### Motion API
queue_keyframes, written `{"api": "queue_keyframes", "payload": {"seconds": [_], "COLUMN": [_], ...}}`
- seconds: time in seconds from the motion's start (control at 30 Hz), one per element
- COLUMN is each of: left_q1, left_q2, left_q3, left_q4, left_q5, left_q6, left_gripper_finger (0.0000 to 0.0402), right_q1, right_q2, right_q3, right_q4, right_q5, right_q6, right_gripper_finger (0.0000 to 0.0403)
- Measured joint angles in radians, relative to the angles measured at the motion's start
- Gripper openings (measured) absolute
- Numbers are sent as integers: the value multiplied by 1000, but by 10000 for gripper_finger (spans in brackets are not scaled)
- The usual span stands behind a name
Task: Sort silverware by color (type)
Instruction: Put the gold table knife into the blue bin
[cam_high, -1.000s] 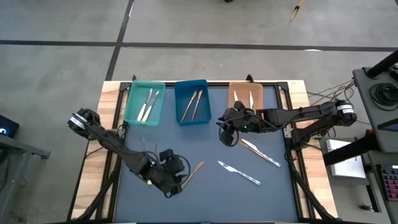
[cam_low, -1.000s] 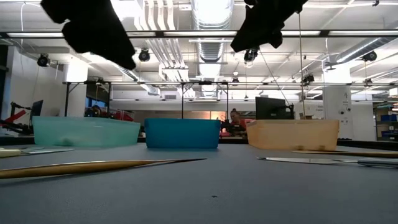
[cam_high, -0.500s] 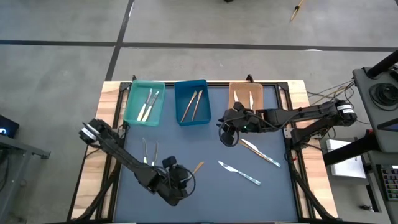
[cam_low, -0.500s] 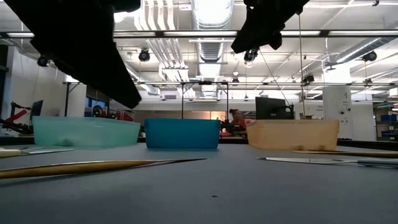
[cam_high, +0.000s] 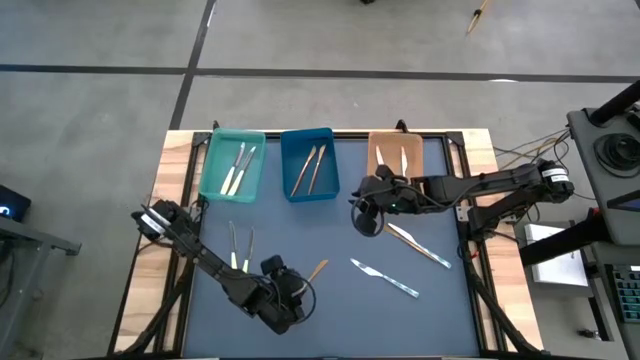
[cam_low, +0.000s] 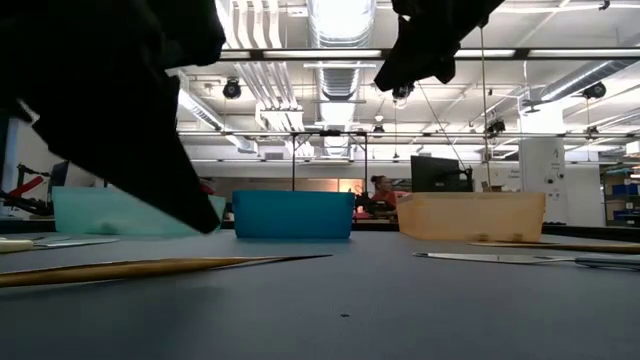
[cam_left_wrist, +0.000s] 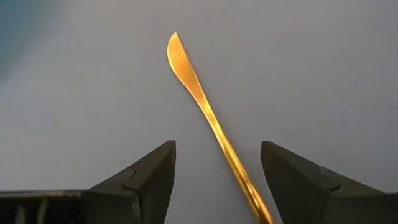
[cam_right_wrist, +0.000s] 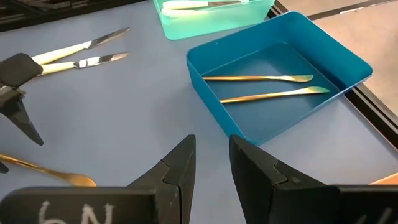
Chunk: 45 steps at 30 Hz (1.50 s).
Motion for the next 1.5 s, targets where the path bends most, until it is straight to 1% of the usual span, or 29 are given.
{"api": "queue_keyframes", "payload": {"seconds": [0.17,0.4,0.57,0.67,0.8,1.03,1.27,1.5], "left_q1": [0,-3,-7,-11,-12,-12,-11,-12], "left_q2": [31,69,72,73,75,76,76,71], "left_q3": [-1,1,1,0,-2,-6,-7,-8], "left_q4": [13,28,26,25,29,28,22,17], "left_q5": [26,16,17,17,19,25,25,-2], "left_q6": [-12,-45,-85,-103,-105,-126,-150,-151], "left_gripper_finger": [215,210,209,203,172,85,14,5], "right_q1": [0,0,0,0,0,0,0,0], "right_q2": [0,0,0,0,0,0,0,0], "right_q3": [-23,-39,-39,-39,-39,-39,-44,-61], "right_q4": [1,6,8,8,8,8,8,7], "right_q5": [1,1,1,1,1,1,1,1], "right_q6": [0,1,1,1,1,1,1,1], "right_gripper_finger": [89,89,89,89,89,89,89,89]}}
